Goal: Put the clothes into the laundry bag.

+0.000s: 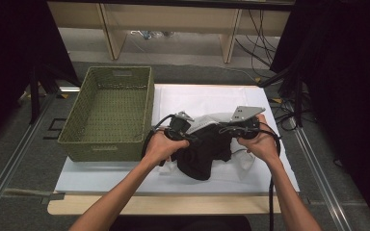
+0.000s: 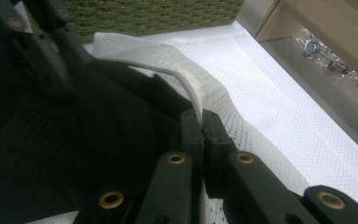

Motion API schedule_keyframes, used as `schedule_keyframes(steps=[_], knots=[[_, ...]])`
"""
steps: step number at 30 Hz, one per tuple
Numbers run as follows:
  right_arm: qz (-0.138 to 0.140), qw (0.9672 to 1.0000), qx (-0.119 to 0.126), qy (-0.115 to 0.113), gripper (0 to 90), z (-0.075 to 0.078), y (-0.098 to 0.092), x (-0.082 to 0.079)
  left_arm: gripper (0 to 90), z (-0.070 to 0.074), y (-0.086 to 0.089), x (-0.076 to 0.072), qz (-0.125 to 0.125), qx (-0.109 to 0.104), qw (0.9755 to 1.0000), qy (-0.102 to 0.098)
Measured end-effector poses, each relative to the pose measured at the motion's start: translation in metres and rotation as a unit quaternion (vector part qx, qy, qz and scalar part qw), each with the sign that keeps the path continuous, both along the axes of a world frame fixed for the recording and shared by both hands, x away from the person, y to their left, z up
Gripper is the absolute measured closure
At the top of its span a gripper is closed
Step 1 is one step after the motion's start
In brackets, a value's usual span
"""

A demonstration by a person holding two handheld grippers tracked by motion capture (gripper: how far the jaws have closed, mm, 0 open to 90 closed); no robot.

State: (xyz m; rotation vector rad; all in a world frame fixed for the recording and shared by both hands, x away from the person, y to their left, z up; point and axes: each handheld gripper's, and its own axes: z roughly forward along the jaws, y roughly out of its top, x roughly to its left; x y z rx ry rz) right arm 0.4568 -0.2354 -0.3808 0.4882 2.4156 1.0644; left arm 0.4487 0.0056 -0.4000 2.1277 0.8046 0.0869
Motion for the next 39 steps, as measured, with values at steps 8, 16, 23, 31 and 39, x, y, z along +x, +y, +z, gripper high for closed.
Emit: schedule_keyframes(steps=[8,16,23,31,39], knots=[[0.0,1.0,-0.001,-0.001,90.0,0.0,-0.002,-0.001,62.6,-0.021,-0.002,-0.006,0.003,0.005,1.0,0.005],[-0.003,1.0,0.0,0.004,90.0,0.001,-0.002,-0.003,19.4,-0.029,0.018,-0.037,0.01,0.041,0.9988,-0.027],[0.004,1.0,-0.006,0.002,90.0,0.001,0.002,-0.003,33.7,-0.059,0.008,-0.033,-0.004,0.07,0.9975,-0.011],[0.005,1.0,0.001,0.0,90.0,0.002,-0.002,-0.002,75.8,-0.035,-0.012,-0.021,0.013,0.018,0.9993,-0.031],[0.004,1.0,0.004,-0.002,90.0,0.005,-0.002,-0.004,75.0,-0.042,-0.01,0.009,0.076,0.02,0.9959,-0.044]])
